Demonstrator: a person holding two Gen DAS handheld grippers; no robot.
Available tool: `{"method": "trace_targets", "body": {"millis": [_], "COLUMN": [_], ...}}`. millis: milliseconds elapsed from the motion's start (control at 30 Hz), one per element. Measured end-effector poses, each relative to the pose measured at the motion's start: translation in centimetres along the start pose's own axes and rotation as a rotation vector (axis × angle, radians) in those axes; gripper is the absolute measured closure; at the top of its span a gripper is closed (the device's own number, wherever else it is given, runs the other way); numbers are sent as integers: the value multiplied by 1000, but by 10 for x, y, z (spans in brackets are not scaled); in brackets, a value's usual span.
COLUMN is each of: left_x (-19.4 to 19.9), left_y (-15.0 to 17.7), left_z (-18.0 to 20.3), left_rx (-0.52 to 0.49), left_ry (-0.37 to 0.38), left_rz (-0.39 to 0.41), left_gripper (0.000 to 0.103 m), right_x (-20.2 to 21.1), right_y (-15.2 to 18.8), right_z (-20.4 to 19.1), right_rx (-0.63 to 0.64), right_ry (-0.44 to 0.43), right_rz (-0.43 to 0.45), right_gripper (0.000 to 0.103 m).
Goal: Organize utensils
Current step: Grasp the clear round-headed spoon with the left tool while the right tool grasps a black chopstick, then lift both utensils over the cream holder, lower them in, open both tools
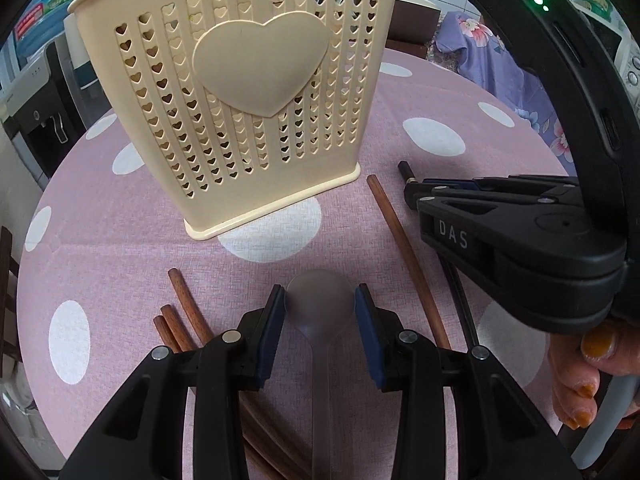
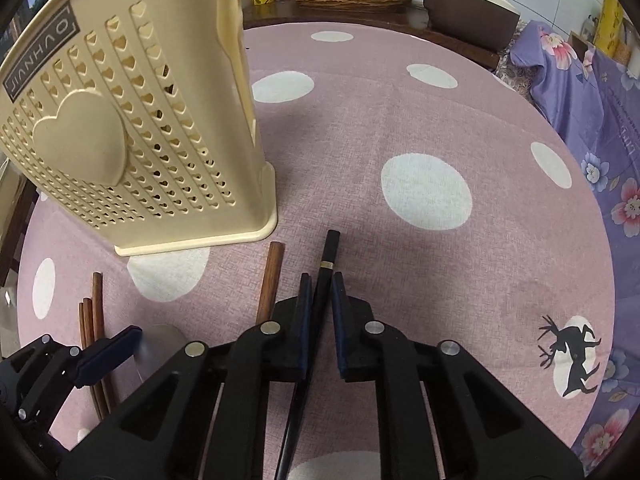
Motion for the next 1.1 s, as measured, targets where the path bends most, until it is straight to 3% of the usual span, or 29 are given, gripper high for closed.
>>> {"method": "trace_targets", "body": {"millis": [200,333,733,1100], "left_x": [6,17,84,116], "left_y": [-6,-14,-58,-75], "left_z": [-5,-10,-28,-27], "left_rx": [35,72,176,212], "left_ry": [16,30,81,90], "left_rz": [20,56,228,319], "left_gripper": [67,67,67,67], "right_x": [3,20,110,184], "right_y": [-2,-10,-30,-40], "right_z": [1,0,-12,-22], "right_rx": [-39,-31,6,71], "right_ry": [-58,-69,-149,-199], "right_rz": [10,64,247,366], "right_gripper": [94,94,95,95]}}
Point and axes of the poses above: each gripper's, at about its wrist camera, not at the fingertips, and x roughly against the way its jaws point, z to its right, y to its underside, the point moved 10 cm from there along -x, roughly the way its jaws point, and after that the axes turned 11 degrees about -y, right-handed, at the moved point
